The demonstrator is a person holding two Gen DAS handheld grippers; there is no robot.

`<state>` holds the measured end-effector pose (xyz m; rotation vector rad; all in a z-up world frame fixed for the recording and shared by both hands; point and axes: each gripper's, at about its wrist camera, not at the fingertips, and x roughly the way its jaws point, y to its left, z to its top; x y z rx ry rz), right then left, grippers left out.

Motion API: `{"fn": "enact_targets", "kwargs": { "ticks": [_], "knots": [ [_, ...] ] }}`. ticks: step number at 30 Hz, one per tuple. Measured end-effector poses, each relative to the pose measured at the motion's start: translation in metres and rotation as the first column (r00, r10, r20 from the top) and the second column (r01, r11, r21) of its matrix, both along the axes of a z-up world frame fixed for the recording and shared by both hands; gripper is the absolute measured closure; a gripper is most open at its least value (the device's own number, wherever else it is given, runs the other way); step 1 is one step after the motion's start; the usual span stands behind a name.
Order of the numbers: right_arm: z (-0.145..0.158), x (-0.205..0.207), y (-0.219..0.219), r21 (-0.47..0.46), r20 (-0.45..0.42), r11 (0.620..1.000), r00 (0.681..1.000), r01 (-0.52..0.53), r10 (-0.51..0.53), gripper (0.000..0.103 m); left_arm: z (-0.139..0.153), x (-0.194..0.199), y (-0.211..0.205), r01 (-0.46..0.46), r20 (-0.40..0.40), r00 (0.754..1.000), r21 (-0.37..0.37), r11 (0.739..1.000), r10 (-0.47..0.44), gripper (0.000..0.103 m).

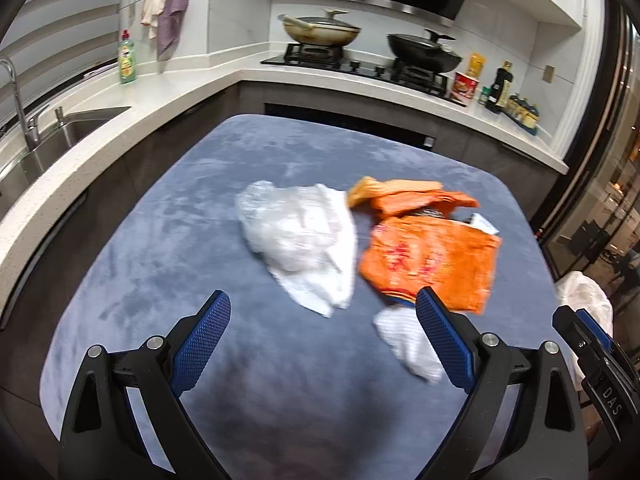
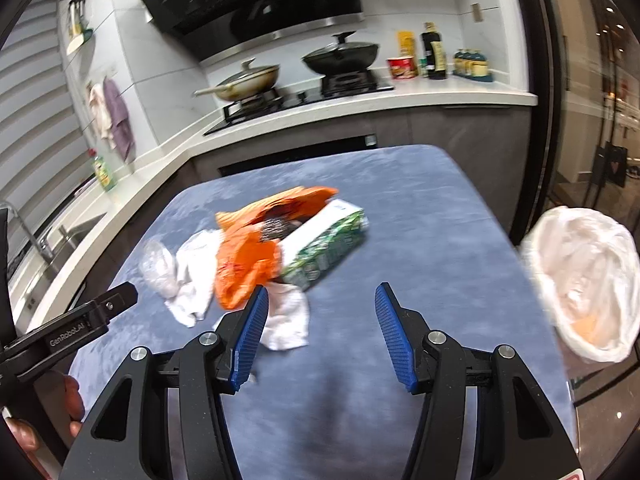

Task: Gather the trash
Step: 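Move both grippers back from the bin toward the remaining trash, then grasp the clear plastic bag with the left gripper while the right gripper grasps the orange bag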

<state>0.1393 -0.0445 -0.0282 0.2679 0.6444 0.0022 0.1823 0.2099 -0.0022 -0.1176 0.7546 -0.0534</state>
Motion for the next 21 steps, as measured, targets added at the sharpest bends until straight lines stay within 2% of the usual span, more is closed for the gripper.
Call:
{"fn": "enact_targets", "kwargs": {
  "ticks": [9, 21],
  "knots": [
    [-0.008, 0.041, 0.041, -0.001, -0.031, 0.998, 0.998, -0.055, 0.055, 0.049, -0.011, 0.035, 0.029, -0.026, -0.025, 0.999, -0.01, 1.0, 0.025, 0.013],
    [-0.033, 0.075, 0.056, 0.016, -0.093, 0.997, 0.993, -0.072, 0.073, 0.049, -0.036, 0.088, 0.023, -0.008, -0.079, 0.997, -0.046, 0.999, 0.004, 0.012]
  ]
}}
